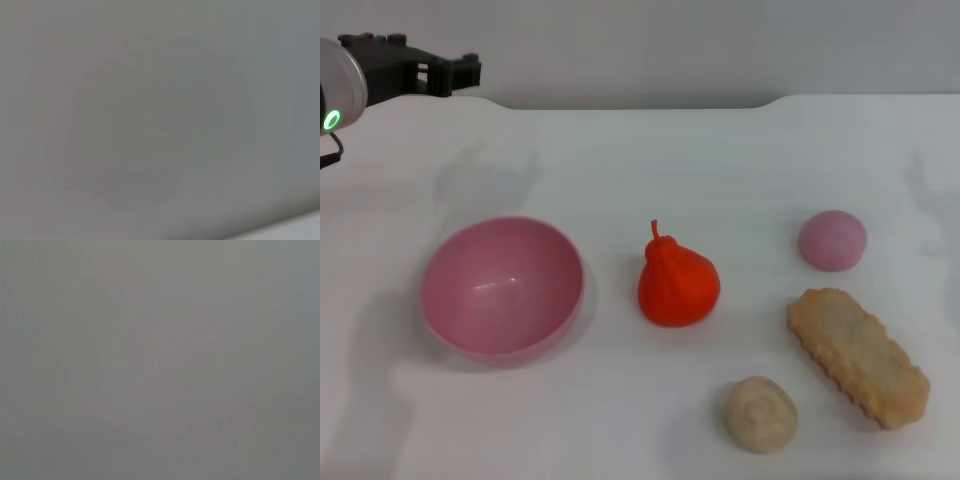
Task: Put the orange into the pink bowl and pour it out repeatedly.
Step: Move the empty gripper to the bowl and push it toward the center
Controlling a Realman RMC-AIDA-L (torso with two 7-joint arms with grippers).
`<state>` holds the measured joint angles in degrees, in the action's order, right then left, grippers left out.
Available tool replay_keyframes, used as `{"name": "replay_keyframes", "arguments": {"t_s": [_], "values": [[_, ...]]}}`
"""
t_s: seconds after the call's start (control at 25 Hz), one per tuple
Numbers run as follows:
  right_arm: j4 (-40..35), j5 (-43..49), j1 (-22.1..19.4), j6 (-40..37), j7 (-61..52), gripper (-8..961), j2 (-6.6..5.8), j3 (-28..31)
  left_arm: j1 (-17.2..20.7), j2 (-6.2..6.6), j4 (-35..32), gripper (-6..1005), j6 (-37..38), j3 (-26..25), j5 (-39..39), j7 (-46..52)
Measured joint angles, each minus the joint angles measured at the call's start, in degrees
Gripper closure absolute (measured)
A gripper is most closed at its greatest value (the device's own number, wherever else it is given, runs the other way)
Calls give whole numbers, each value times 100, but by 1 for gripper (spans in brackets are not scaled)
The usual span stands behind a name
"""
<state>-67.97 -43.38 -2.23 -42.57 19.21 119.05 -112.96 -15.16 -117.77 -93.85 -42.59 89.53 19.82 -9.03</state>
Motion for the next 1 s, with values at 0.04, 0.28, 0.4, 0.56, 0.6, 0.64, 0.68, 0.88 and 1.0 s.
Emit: {"name": "replay_keyframes", "arguments": {"t_s": [0.04,0.28,0.4,0.56,0.6,0.64,0.68,0.88,1.0], "values": [[8,-3,17,14,0,136,-5,15,4,-1,-271,170,-493,-52,2,-1],[46,-12,142,302,0,136,-24,156,42,2,-1139,173,-2136,-181,-38,-4],[74,-14,172,320,-4,136,-29,179,-19,-6,-1179,175,-2569,-160,-163,3],[158,-13,233,320,-6,136,-31,208,-123,-19,-1232,177,-2994,-46,-290,51],[178,-13,248,321,-7,136,-32,211,-152,-21,-1236,177,-3095,-37,-291,53],[191,-13,258,327,-8,136,-34,211,-152,-21,-1236,178,-3095,-37,-291,53],[202,-13,266,335,-8,136,-36,211,-188,-20,-1233,178,-3210,-36,-292,55],[250,-13,284,363,-10,135,-39,223,-272,-27,-1195,180,-3615,60,-258,125],[251,9,286,364,-9,135,-38,259,-281,-27,-1117,182,-3682,173,-262,160]]}}
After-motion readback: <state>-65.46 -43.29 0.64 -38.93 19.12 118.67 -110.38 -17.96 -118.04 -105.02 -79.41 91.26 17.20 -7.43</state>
